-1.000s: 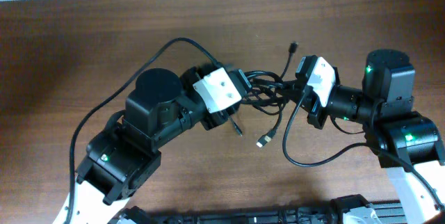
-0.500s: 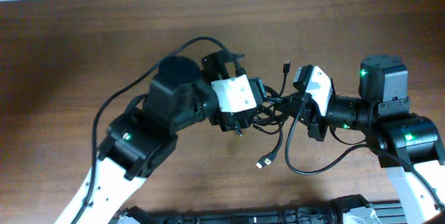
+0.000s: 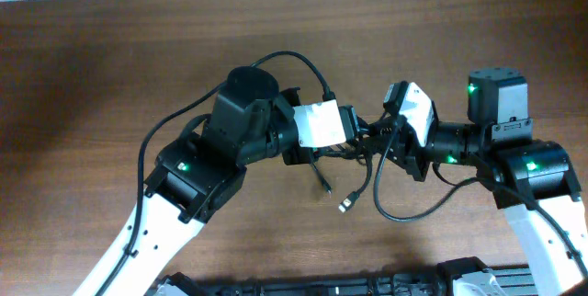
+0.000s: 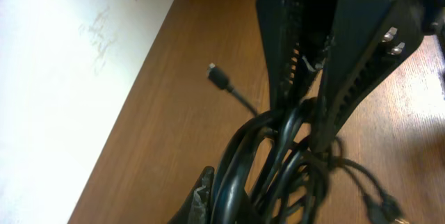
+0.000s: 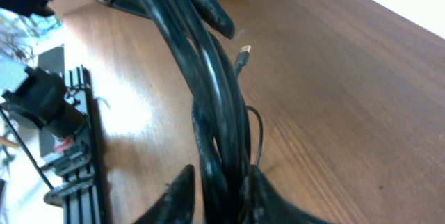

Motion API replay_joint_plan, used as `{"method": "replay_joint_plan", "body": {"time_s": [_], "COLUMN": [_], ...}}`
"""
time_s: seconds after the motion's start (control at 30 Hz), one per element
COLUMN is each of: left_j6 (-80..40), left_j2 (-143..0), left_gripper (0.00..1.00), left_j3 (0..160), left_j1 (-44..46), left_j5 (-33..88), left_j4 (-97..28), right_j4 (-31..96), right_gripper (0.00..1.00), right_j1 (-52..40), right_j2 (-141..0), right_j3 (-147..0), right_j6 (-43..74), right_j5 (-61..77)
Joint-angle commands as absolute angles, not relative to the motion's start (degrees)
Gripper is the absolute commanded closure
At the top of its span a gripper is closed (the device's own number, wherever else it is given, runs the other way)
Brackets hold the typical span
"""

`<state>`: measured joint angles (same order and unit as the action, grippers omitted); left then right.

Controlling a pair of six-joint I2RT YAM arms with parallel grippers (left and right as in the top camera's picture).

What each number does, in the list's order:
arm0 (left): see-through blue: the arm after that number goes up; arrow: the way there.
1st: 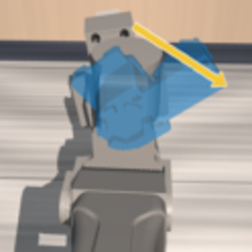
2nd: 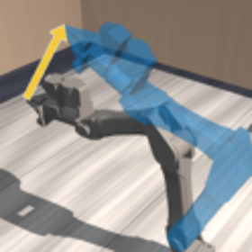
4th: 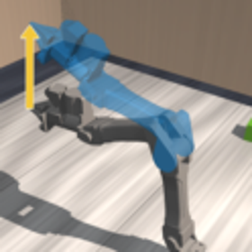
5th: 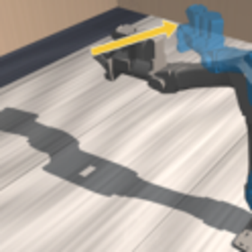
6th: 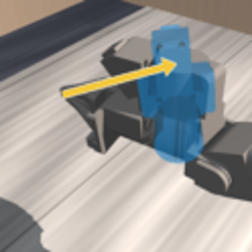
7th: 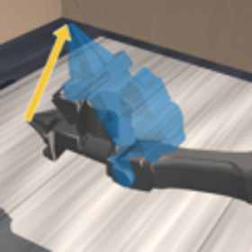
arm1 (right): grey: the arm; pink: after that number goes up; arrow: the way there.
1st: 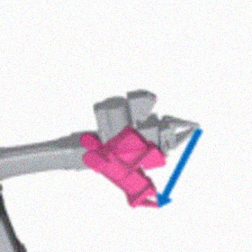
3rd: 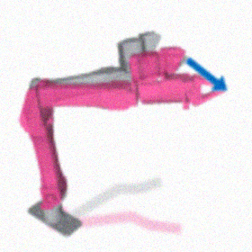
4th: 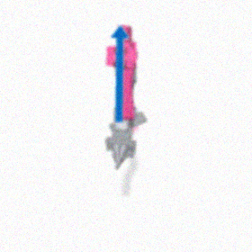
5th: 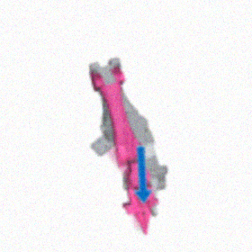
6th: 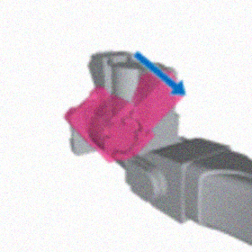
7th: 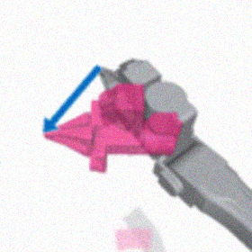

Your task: Untangle cables

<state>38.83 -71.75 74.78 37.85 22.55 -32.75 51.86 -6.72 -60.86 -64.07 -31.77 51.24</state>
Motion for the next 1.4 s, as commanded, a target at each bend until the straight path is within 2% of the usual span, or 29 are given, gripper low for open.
{"method": "replay_joint_plan", "body": {"time_s": [0.0, 0.03, 0.1, 0.13, 0.17, 0.2, 0.23, 0.3, 0.43, 0.6, 0.93, 1.17, 1.37], "left_j6": [35.0, 31.8, 29.1, 28.1, 27.2, 25.5, 23.4, 19.2, 9.5, 1.3, -11.0, -34.2, -43.0], "left_j2": [-71.7, -71.7, -71.7, -71.7, -71.7, -71.7, -71.7, -71.6, -71.6, -70.0, -62.8, -61.9, -61.9], "left_gripper": [1.0, 1.0, 1.0, 1.0, 1.0, 1.0, 1.0, 1.0, 1.0, 1.0, 1.0, 1.0, 1.0], "left_j3": [75.5, 75.5, 75.5, 75.5, 75.5, 75.5, 75.5, 75.5, 75.5, 75.5, 75.5, 75.5, 75.5], "left_j1": [37.7, 37.7, 37.7, 37.7, 37.7, 37.7, 37.7, 37.7, 37.7, 37.6, 31.2, 22.1, 17.7], "left_j5": [23.1, 22.7, 22.7, 22.7, 22.7, 22.8, 22.7, 22.5, 10.7, 3.5, 3.2, 3.2, 3.2], "left_j4": [-32.2, -32.0, -31.9, -31.9, -31.8, -31.2, -30.2, -27.7, -26.2, -24.0, -22.0, -21.5, -21.2], "right_j4": [51.3, 50.8, 50.1, 49.8, 49.6, 49.5, 49.5, 49.6, 49.5, 50.4, 51.3, 54.3, 55.1], "right_gripper": [0.49, 0.41, 0.41, 0.44, 0.59, 0.89, 0.96, 0.96, 0.96, 0.96, 0.96, 0.96, 0.96], "right_j1": [-6.7, -6.7, -6.7, -6.7, -6.7, -6.7, -6.7, -6.7, -6.7, -6.7, -6.7, -6.7, -6.7], "right_j2": [-60.9, -60.9, -60.9, -60.9, -60.9, -60.9, -60.9, -60.9, -60.9, -60.9, -60.9, -60.9, -60.9], "right_j3": [-64.7, -64.7, -64.7, -64.7, -64.7, -64.7, -64.7, -64.7, -64.7, -64.7, -64.7, -64.7, -64.7], "right_j6": [-31.7, -31.7, -31.7, -31.7, -31.7, -31.7, -31.7, -31.7, -31.7, -31.7, -31.7, -31.7, -31.7], "right_j5": [50.5, 50.5, 50.3, 50.3, 50.3, 50.3, 50.3, 50.3, 50.3, 48.2, 47.7, 45.4, 44.3]}}
